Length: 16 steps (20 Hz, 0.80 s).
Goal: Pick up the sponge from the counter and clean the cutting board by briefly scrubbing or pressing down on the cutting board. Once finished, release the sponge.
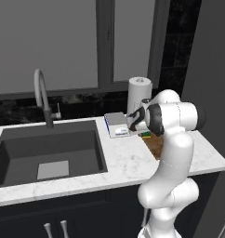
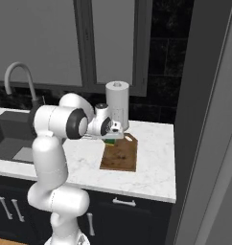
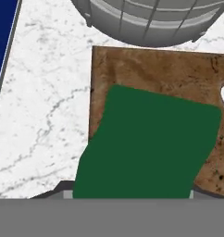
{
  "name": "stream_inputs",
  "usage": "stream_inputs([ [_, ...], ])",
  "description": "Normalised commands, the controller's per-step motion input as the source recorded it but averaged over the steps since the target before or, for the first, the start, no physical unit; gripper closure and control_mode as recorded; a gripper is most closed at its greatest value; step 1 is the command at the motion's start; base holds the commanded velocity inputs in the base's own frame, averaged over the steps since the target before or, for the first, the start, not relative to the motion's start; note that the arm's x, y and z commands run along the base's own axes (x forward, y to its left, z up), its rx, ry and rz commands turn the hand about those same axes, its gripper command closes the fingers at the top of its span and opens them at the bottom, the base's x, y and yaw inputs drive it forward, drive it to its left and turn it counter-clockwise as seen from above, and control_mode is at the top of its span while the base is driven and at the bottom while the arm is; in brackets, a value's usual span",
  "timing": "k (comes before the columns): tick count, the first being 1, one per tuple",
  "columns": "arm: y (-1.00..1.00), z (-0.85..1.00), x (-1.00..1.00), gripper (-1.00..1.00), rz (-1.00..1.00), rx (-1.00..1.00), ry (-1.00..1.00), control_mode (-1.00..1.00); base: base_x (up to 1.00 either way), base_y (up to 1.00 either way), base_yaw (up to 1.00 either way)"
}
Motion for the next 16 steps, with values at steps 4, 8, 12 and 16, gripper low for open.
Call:
stream_inputs([
  [4,0.13,0.00,0.62,1.00,0.00,0.00,-0.14,-1.00,0.00,0.00,0.00],
  [8,0.01,-0.06,0.51,1.00,0.00,0.00,-0.04,-1.00,0.00,0.00,0.00],
  [12,-0.38,-0.16,0.36,1.00,0.00,0.00,0.00,-1.00,0.00,0.00,0.00],
  [16,-0.90,-0.06,0.02,1.00,0.00,0.00,0.00,-1.00,0.00,0.00,0.00],
])
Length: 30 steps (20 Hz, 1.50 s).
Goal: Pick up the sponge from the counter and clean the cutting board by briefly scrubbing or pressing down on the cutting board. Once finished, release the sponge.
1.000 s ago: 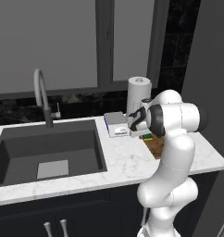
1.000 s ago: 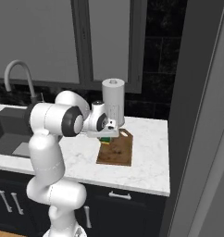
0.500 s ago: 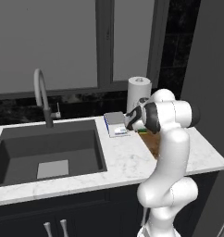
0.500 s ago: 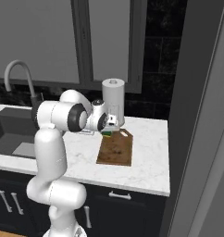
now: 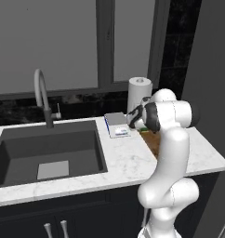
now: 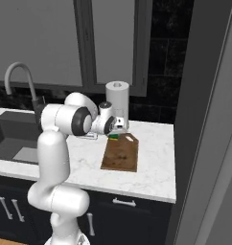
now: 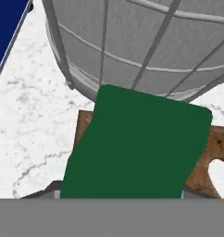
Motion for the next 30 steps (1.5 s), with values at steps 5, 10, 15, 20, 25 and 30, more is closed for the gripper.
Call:
stream_inputs([
  [5,-1.00,0.00,-0.02,1.00,0.00,0.00,-0.04,-1.00,0.00,0.00,0.00],
  [10,-0.99,0.00,0.00,1.00,0.00,0.00,-0.06,-1.00,0.00,0.00,0.00],
  [15,-0.79,-0.25,-0.30,1.00,0.00,0.00,0.00,-1.00,0.00,0.00,0.00],
  [20,-0.40,-0.33,-0.95,1.00,0.05,0.00,0.00,-1.00,0.00,0.00,0.00],
  [25,0.38,-0.22,-0.49,1.00,0.03,0.00,0.00,-1.00,0.00,0.00,0.00],
  [30,1.00,-0.28,0.15,1.00,0.00,0.00,0.01,-1.00,0.00,0.00,0.00],
])
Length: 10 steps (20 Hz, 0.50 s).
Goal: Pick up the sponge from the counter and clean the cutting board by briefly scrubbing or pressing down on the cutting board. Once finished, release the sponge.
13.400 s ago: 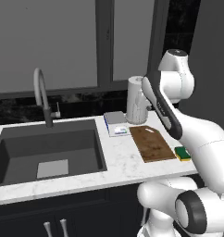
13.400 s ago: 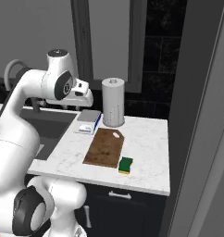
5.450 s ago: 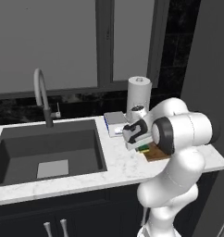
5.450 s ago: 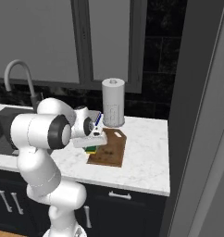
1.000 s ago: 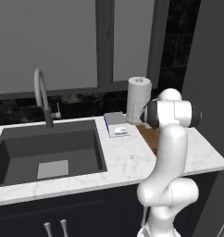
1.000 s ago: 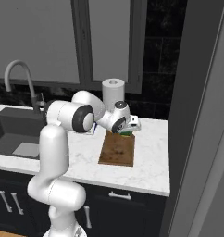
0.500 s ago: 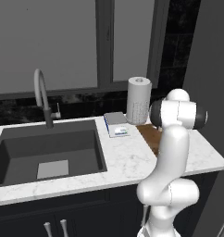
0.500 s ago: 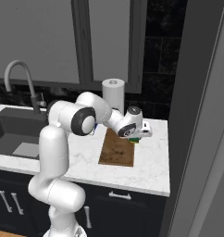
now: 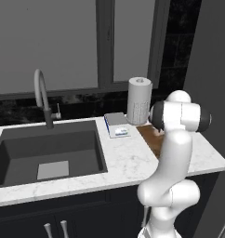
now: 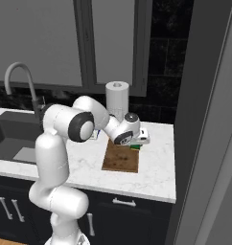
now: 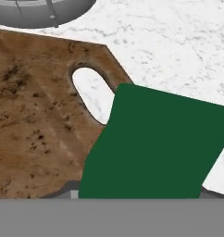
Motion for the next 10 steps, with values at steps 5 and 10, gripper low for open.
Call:
stream_inputs([
  [5,0.73,-0.11,-0.11,1.00,0.03,0.04,0.16,-1.00,0.00,0.00,0.00],
  [10,0.84,0.00,-0.37,1.00,0.03,0.04,0.08,-1.00,0.00,0.00,0.00],
])
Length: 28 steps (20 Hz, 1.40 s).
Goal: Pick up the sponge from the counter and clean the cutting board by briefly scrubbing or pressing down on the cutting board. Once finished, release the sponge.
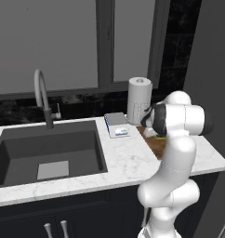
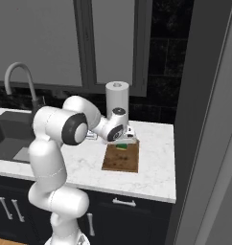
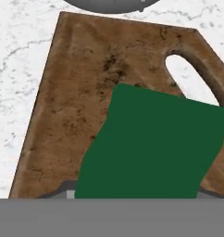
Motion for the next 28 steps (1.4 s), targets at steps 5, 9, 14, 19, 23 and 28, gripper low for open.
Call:
stream_inputs([
  [5,0.70,0.00,-0.40,1.00,0.03,0.01,0.04,-1.00,0.00,0.00,0.00],
  [9,-0.03,-0.26,-0.96,1.00,0.05,0.00,0.02,-1.00,0.00,0.00,0.00],
  [14,-0.41,-0.14,-0.67,1.00,0.01,0.00,0.01,-1.00,0.00,0.00,0.00],
  [19,-0.78,0.00,0.06,1.00,-0.04,0.00,0.00,-1.00,0.00,0.00,0.00],
  [23,-0.99,0.00,0.03,1.00,-0.07,0.00,0.00,-1.00,0.00,0.00,0.00],
  [28,-0.95,0.00,-0.08,1.00,-0.03,0.00,0.00,-1.00,0.00,0.00,0.00],
])
